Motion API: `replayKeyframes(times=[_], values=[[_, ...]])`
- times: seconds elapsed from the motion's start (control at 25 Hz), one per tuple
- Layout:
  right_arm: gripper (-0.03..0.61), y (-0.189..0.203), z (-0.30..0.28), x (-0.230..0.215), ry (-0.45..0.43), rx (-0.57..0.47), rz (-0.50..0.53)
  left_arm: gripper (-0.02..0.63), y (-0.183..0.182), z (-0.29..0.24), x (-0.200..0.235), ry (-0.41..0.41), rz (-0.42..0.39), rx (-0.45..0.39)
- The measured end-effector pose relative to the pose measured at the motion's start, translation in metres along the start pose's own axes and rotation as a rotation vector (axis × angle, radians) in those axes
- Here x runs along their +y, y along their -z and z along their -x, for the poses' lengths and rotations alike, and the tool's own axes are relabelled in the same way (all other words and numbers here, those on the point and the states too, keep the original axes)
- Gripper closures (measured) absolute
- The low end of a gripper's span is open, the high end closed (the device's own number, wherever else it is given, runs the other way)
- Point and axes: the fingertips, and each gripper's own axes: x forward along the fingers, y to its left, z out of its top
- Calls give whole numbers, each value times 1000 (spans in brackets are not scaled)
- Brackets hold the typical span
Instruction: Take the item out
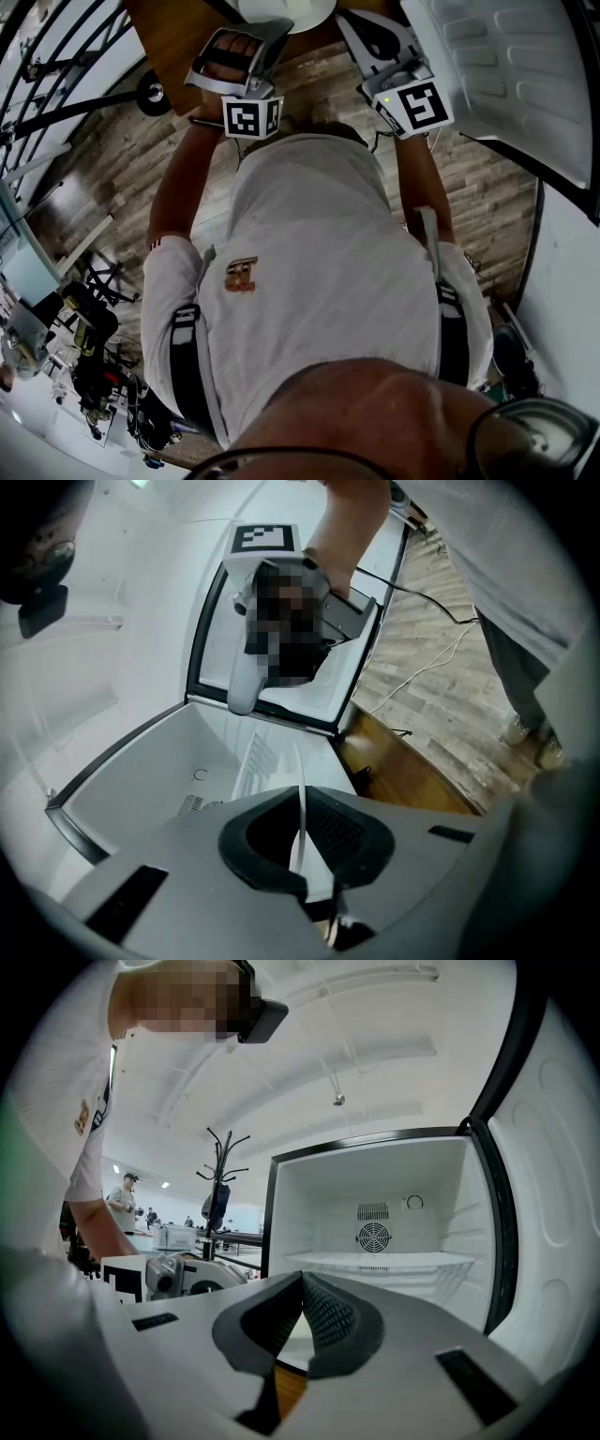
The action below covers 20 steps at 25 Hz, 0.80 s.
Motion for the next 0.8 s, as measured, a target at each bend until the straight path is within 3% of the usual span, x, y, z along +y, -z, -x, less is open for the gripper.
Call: replayKeyframes(times=[0.8], values=[[546,-17,2,32,34,0,9,586,0,45,36,-47,-84,-80]])
